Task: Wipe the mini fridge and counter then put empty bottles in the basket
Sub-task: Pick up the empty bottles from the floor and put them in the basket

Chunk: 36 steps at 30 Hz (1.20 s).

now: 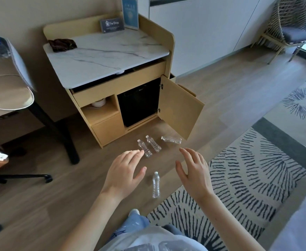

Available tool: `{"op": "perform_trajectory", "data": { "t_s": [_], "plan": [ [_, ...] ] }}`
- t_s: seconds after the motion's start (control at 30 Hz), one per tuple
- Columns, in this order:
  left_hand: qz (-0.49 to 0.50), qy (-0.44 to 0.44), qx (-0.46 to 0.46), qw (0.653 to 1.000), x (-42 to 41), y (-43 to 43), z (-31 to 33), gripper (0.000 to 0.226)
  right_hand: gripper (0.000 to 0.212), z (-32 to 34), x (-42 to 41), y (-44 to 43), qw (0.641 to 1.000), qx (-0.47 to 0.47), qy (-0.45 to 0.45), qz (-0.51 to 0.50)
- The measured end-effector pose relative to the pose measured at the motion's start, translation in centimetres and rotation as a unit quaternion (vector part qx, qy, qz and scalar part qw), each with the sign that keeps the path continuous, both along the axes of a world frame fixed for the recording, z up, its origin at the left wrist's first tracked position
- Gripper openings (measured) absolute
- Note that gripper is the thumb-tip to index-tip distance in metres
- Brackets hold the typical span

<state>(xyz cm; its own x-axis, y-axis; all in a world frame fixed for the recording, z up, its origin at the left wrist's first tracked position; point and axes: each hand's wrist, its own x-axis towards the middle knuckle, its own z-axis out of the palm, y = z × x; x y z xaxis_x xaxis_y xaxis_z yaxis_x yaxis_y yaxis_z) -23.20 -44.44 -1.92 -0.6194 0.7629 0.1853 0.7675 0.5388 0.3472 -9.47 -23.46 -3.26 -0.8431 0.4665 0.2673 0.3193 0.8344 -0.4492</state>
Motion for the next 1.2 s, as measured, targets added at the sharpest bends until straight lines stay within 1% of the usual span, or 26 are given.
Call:
{"op": "perform_trajectory", "data": {
  "t_s": [0.23,0.4,0.5,0.63,0.73,0.83,0.97,1.07,1.2],
  "plan": [
    [-0.011,0.004,0.015,1.000,-2.3,-0.1,-0.2,0.052,0.043,-0.2,-2.0,-0.8,1.000,0.014,0.008,-0.005],
    [-0.052,0.017,0.019,0.998,-6.7,0.1,-1.6,0.052,0.046,-1.4,-5.1,-2.3,0.999,0.032,0.007,-0.032],
    [-0.092,0.024,-0.007,0.995,-10.4,0.2,-2.7,0.053,0.048,-2.5,-7.8,-3.6,0.997,0.043,-0.014,-0.061],
    [-0.156,0.012,-0.052,0.986,-15.2,-0.8,-4.2,0.054,0.047,-4.0,-11.7,-6.3,0.993,0.022,-0.060,-0.104],
    [-0.180,-0.005,-0.062,0.982,-18.7,-2.1,-5.2,0.054,0.040,-5.1,-14.3,-8.6,0.988,-0.002,-0.083,-0.133],
    [-0.195,-0.011,-0.069,0.978,-21.6,-2.8,-5.4,0.054,0.036,-5.6,-16.4,-10.3,0.984,-0.006,-0.084,-0.158],
    [-0.204,-0.028,-0.056,0.977,-23.9,-3.0,-5.5,0.053,0.033,-6.0,-17.5,-11.6,0.980,-0.005,-0.057,-0.191],
    [-0.201,-0.057,-0.050,0.977,-24.8,-2.2,-6.4,0.053,0.035,-7.0,-17.5,-11.5,0.976,-0.013,-0.051,-0.209],
    [-0.207,-0.076,-0.041,0.975,-24.8,-0.9,-9.0,0.052,0.039,-9.9,-16.6,-10.4,0.973,-0.032,-0.056,-0.223]
  ]
}}
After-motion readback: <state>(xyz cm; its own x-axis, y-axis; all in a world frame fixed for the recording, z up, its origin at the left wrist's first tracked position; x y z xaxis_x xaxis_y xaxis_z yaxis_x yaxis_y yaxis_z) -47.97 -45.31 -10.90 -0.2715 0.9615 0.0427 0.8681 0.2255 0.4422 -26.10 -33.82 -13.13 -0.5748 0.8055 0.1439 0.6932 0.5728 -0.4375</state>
